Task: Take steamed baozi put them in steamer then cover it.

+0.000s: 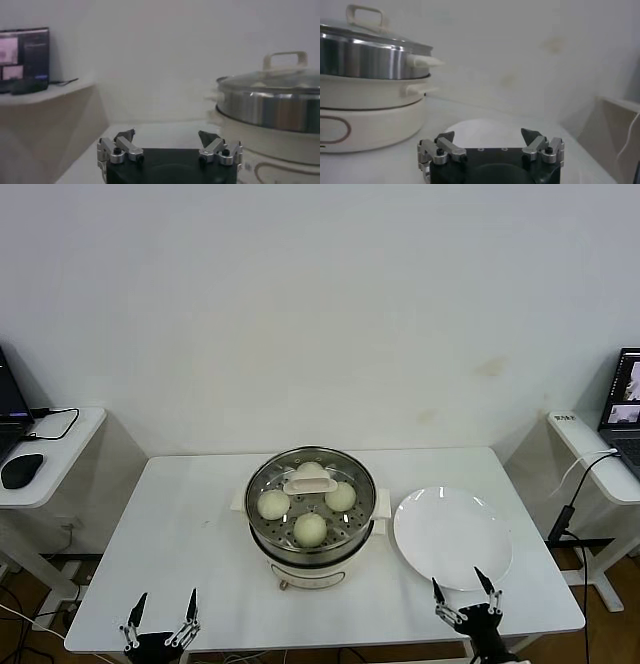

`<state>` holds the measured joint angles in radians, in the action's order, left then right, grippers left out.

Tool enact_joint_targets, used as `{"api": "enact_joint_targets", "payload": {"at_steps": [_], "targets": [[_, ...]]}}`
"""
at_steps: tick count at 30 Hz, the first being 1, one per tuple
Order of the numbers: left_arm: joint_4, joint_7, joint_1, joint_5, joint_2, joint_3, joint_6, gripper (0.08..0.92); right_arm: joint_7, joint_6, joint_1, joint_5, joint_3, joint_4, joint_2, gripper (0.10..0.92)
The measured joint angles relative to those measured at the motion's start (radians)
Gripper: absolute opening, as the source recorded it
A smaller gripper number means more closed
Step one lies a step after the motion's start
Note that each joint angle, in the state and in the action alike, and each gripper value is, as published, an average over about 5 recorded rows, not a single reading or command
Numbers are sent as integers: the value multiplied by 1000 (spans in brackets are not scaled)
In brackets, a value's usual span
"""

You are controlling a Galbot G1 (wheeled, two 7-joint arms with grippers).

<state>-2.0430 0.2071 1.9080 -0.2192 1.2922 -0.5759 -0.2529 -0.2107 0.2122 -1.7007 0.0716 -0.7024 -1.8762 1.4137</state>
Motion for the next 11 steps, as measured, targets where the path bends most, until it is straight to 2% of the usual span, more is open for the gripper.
{"api": "enact_joint_targets", "payload": {"at_steps": [11], "targets": [[21,4,5,-18,4,-9,-18,823,3,-16,-3,16,5,-11,8,823]]}}
